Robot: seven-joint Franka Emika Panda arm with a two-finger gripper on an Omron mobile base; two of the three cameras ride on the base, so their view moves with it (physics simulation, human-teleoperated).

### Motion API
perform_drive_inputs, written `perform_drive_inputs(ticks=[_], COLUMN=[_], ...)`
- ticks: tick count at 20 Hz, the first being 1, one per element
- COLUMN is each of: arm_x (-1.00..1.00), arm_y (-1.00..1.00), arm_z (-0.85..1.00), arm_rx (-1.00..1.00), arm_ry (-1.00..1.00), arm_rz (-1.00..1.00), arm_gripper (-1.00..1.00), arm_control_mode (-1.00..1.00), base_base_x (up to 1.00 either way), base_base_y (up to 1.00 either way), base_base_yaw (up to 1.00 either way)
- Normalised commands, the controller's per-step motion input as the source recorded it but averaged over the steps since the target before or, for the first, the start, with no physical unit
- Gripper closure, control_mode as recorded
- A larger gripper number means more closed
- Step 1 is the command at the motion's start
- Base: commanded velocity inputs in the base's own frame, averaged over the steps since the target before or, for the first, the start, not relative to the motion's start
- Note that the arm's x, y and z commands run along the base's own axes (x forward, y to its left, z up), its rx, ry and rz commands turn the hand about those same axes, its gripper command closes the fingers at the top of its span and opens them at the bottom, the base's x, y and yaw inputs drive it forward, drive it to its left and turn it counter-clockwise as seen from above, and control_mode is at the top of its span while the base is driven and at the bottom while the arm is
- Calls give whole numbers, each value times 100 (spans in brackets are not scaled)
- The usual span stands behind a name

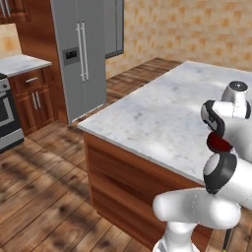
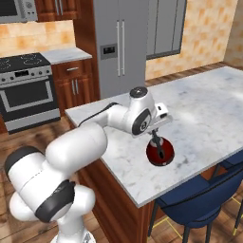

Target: The kettle is done boiling. Turn off the stove, then wait for 300 timesteps before moving the kettle to the dining table.

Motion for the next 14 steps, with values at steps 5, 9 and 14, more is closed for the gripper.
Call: perform_drive_inputs(ticks=[5,9,14], arm_x=[46,37,33], arm_y=[-15,-16,-20], arm_z=[-21,-15,-15], arm_rx=[0,0,0], arm_ry=[1,3,4], arm_rz=[0,0,2], arm_gripper=[100,100,100], arm_control_mode=[-100,-100,-100], base_base_x=[0,0,0], base_base_y=[0,0,0], base_base_yaw=[0,0,0])
